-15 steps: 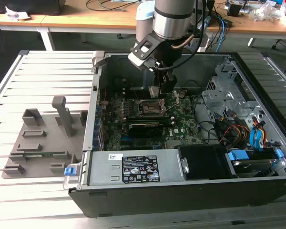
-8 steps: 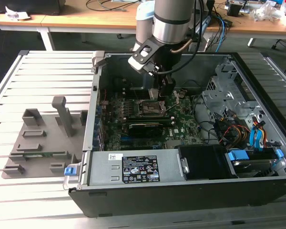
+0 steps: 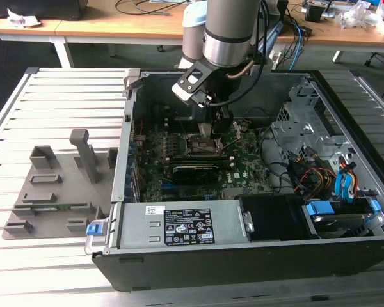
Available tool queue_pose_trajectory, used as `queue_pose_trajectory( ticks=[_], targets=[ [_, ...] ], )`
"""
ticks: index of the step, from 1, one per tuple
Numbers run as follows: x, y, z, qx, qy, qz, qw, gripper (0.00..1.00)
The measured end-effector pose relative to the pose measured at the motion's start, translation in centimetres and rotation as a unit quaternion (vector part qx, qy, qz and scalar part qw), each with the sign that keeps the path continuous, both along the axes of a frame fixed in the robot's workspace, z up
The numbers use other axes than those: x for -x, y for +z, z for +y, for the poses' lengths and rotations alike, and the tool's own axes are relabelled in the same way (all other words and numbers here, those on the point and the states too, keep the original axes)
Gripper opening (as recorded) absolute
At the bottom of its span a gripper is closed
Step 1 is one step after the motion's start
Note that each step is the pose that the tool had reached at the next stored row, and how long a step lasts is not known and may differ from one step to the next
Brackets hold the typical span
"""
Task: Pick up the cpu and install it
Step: 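Place the cpu into insertion slot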
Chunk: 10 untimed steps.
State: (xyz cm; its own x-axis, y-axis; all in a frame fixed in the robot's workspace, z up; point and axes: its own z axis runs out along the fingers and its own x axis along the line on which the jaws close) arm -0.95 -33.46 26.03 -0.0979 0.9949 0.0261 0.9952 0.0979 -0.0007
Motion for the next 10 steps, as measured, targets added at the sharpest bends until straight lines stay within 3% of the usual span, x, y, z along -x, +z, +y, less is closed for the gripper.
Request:
queue_pose_trajectory(
  ticks=[8,10],
  targets=[
    [0.0,-2.25,0.01,0.0,0.0,0.0,1.0,0.54],
    [0.0,-2.83,0.24,0.0,0.0,0.0,1.0,0.54]
  ],
)
